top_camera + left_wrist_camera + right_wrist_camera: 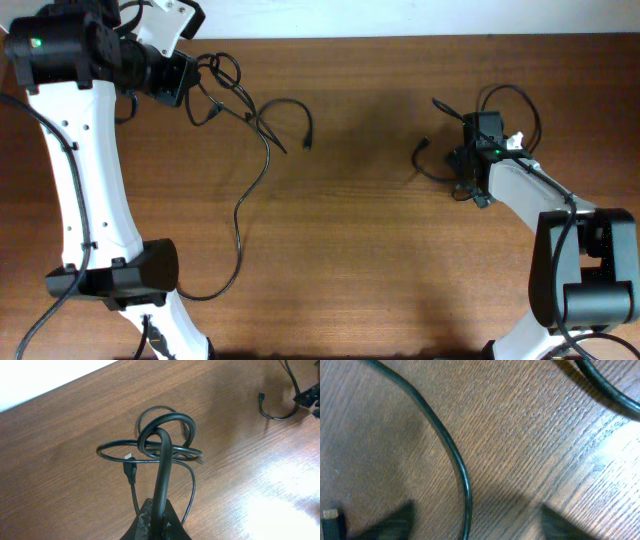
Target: Untangle cables
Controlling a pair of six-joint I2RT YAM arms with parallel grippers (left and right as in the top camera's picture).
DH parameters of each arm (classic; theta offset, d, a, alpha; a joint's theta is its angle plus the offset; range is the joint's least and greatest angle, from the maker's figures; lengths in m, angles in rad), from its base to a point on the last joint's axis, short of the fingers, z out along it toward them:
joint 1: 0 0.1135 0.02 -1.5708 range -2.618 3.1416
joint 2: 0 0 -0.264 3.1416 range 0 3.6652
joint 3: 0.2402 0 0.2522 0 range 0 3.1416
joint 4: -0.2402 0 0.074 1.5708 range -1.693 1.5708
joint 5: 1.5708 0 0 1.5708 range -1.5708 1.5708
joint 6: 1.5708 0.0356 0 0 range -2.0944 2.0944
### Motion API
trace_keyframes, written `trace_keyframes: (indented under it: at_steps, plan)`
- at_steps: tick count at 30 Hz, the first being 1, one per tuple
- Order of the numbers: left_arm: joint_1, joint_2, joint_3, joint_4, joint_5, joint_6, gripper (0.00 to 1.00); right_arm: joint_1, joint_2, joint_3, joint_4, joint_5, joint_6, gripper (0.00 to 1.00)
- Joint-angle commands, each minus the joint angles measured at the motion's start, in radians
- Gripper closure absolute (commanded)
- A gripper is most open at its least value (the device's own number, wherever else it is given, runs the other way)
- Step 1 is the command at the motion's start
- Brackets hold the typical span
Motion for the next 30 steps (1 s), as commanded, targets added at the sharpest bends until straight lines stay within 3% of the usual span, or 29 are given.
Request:
trace_keyframes:
  at_steps: [1,2,3,4,5,6,10,12,14,15,17,21,25,30]
  plan:
    - [-0.002,-0.035,0.01,-0.004,0.016,-0.009,1.0,0.002,0.032,0.002,0.004,0.037,0.02,0.76]
    - [-0.002,-0.035,0.01,-0.004,0.016,-0.009,1.0,0.002,0.061,0.002,0.0,0.036,0.02,0.8]
    - [-0.002,-0.035,0.01,-0.005,0.016,-0.009,1.0,0.002,0.114,0.0,0.0,0.024,0.027,0.96]
    - [-0.002,-0.035,0.01,-0.004,0.015,-0.009,1.0,0.002,0.156,0.0,0.001,-0.014,0.027,0.65]
    - [-0.002,-0.035,0.01,-0.004,0.015,-0.009,1.0,0.002,0.167,0.0,0.0,-0.027,0.027,0.73]
    - [-0.002,-0.035,0.01,-0.004,0.015,-0.009,1.0,0.002,0.168,0.0,-0.002,-0.027,0.027,0.96]
    - [-0.002,-0.035,0.01,-0.004,0.015,-0.009,1.0,-0.032,0.167,0.007,0.047,0.026,0.027,0.96]
    - [-0.002,-0.035,0.01,-0.004,0.015,-0.009,1.0,-0.134,0.159,0.079,0.042,0.021,-0.042,0.96]
    - [-0.002,-0.035,0.01,-0.005,0.015,-0.01,1.0,-0.216,0.156,0.203,0.023,0.002,-0.212,0.96]
    - [-0.002,-0.035,0.01,-0.006,0.015,-0.01,1.0,-0.242,0.156,0.296,0.019,0.027,-0.364,0.96]
    - [-0.003,-0.035,0.01,-0.01,0.016,-0.01,1.0,-0.272,0.156,0.457,0.062,0.21,-0.538,0.96]
    - [-0.034,-0.035,0.01,-0.03,0.01,-0.009,1.0,-0.4,0.259,0.596,0.188,0.267,-0.551,0.96]
    - [-0.04,-0.035,0.01,-0.026,-0.019,-0.01,1.0,-0.472,0.516,0.812,-0.011,0.183,-0.561,0.96]
    - [-0.042,-0.035,0.01,-0.028,-0.018,-0.01,1.0,-0.525,0.6,0.817,-0.074,0.166,-0.542,0.96]
